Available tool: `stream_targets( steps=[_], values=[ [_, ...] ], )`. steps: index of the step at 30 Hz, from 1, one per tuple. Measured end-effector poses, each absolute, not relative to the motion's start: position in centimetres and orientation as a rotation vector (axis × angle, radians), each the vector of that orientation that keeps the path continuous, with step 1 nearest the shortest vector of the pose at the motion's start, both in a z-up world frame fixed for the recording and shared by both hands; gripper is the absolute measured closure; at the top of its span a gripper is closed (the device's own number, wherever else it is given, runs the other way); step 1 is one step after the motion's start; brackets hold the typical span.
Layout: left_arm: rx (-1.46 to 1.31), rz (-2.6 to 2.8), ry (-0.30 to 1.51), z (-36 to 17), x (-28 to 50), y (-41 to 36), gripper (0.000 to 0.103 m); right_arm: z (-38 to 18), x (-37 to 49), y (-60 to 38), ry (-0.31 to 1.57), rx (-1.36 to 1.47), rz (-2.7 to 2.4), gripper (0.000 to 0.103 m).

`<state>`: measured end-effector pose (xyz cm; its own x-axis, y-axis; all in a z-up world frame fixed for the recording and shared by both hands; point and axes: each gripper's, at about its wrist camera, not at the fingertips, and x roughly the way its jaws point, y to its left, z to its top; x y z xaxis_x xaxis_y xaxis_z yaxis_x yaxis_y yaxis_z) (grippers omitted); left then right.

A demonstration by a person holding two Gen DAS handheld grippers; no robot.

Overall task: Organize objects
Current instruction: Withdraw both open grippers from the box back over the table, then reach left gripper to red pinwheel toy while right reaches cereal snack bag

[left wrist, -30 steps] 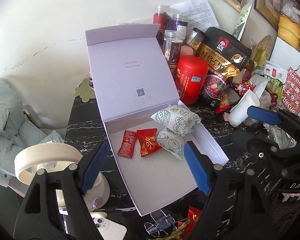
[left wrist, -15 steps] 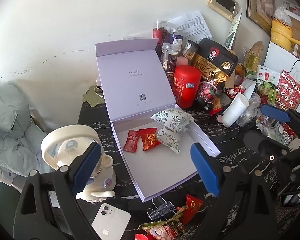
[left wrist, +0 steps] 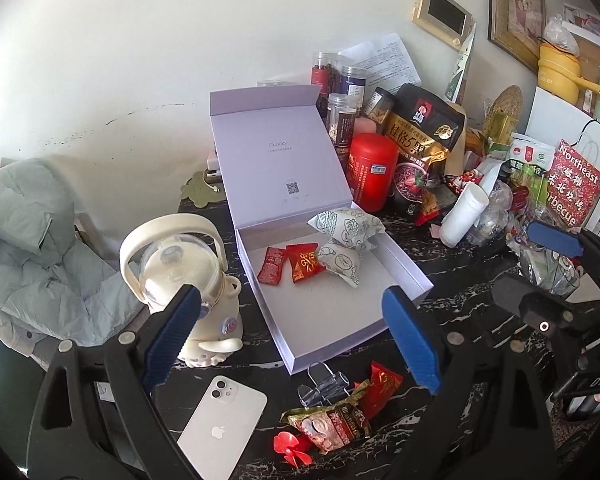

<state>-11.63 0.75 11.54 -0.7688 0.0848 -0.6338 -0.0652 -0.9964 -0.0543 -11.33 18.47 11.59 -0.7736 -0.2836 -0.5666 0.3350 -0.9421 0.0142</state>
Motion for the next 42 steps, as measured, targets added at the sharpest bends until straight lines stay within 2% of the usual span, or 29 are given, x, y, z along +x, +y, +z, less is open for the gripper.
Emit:
stream_targets(
  steps=[15, 42],
  values=[
    [-1.108, 2.82, -0.05, 8.5, -8.7, 0.8, 0.011, 8.5, -8.4, 17.8, 0.124, 0.887, -2.633, 0.005],
    [-1.368, 2.71, -0.036, 0.0, -7.3, 0.3, 0.011, -0.8, -7.1, 16.5, 0.119, 1.073, -2.464, 0.005]
  ],
)
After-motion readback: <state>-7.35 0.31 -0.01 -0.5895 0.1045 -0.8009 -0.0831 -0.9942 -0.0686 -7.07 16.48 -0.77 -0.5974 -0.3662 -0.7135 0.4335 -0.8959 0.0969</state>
